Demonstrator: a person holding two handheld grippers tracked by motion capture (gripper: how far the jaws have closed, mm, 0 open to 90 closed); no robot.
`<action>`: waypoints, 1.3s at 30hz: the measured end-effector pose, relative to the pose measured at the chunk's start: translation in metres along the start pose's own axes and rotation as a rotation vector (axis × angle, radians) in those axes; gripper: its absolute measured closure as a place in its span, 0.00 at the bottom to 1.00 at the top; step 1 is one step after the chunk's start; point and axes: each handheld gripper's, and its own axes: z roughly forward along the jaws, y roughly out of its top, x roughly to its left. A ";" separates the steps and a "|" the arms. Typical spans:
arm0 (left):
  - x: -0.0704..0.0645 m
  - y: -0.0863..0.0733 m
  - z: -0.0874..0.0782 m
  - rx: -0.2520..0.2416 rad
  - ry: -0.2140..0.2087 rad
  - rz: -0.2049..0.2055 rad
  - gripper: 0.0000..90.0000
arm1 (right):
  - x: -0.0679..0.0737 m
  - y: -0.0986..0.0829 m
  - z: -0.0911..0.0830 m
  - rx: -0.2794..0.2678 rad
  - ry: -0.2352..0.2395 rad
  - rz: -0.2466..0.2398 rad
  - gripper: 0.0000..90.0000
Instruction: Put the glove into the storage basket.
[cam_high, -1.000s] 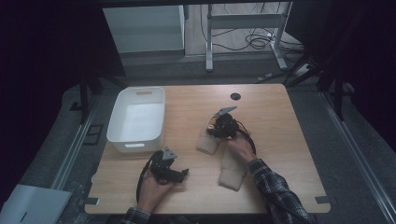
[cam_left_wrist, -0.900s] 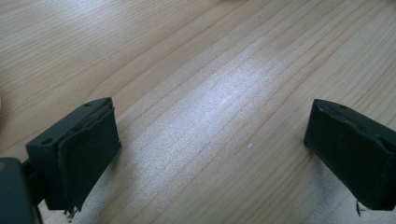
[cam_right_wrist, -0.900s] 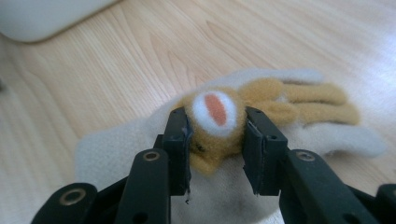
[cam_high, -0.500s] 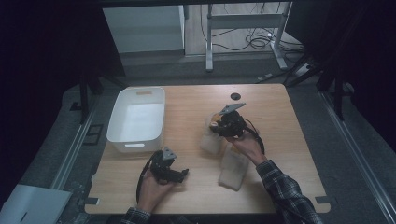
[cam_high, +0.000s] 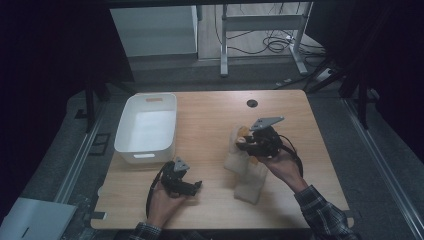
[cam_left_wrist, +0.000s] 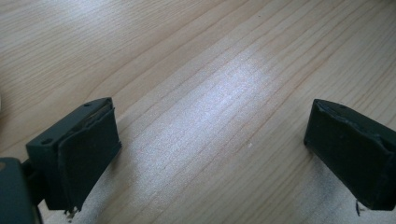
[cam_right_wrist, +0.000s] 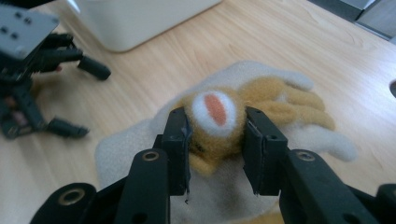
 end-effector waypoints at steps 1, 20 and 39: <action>0.000 0.000 0.000 0.000 0.000 0.001 0.03 | 0.002 -0.004 -0.006 0.001 0.003 0.001 0.71; 0.000 0.000 0.000 0.003 -0.001 0.001 0.03 | 0.015 -0.093 0.016 0.132 0.018 0.083 0.60; 0.000 0.000 0.000 0.002 -0.001 0.000 0.03 | -0.012 -0.128 -0.023 0.046 -0.041 0.144 0.71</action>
